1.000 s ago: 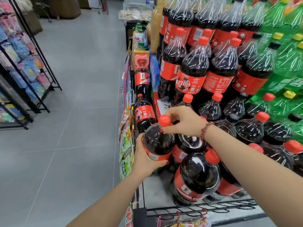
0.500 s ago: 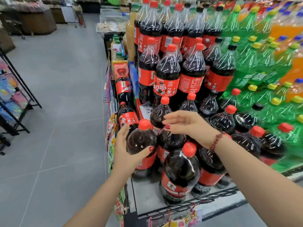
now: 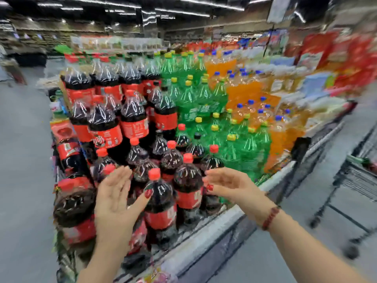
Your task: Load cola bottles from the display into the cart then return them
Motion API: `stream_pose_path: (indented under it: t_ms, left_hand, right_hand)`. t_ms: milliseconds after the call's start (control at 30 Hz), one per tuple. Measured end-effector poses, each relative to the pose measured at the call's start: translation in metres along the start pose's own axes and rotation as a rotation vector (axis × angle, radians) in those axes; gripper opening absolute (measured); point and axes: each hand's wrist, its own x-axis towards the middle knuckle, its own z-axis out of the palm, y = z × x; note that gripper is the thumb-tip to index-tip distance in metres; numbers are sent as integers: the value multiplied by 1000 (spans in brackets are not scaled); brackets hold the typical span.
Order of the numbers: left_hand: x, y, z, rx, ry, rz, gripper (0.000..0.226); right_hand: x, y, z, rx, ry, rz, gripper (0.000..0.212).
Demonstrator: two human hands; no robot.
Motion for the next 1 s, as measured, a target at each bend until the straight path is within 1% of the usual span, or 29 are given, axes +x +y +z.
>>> stream_pose_path:
  t_ms: [133,233,300,433,533,667,800,1000]
  left_hand:
    - [-41,-20,79,-71,-116,-83,66]
    - [-70,-30,138,-112,-224,-170,57]
    - [-88,-37,177,-131,-308,-212,53]
    - [-120,-53,254,-128,-483,-274,61]
    - [-137,-68,310,-131,-605,-311,59]
    - [-152,-100,387,-155,-728,-363,55]
    - [-150,-143,467,-157,-832,-406,55]
    - [-138,-186,586,-156,-901,-510,54]
  right_hand:
    - [-64,3,-75,54,153,9,35]
    - [-109,7,-127,48,297,28,31]
    - [-138,8,-157,37,382,40,31]
    - [-190,15,-212,50,553,45,27]
    - [-219,26,-254,74,705,65,26]
    - [-241,47,-310,109,911,89,27]
    - [-242,67,-372,115,1087,85,28]
    - [-227,82,-473,135,1236,97,29]
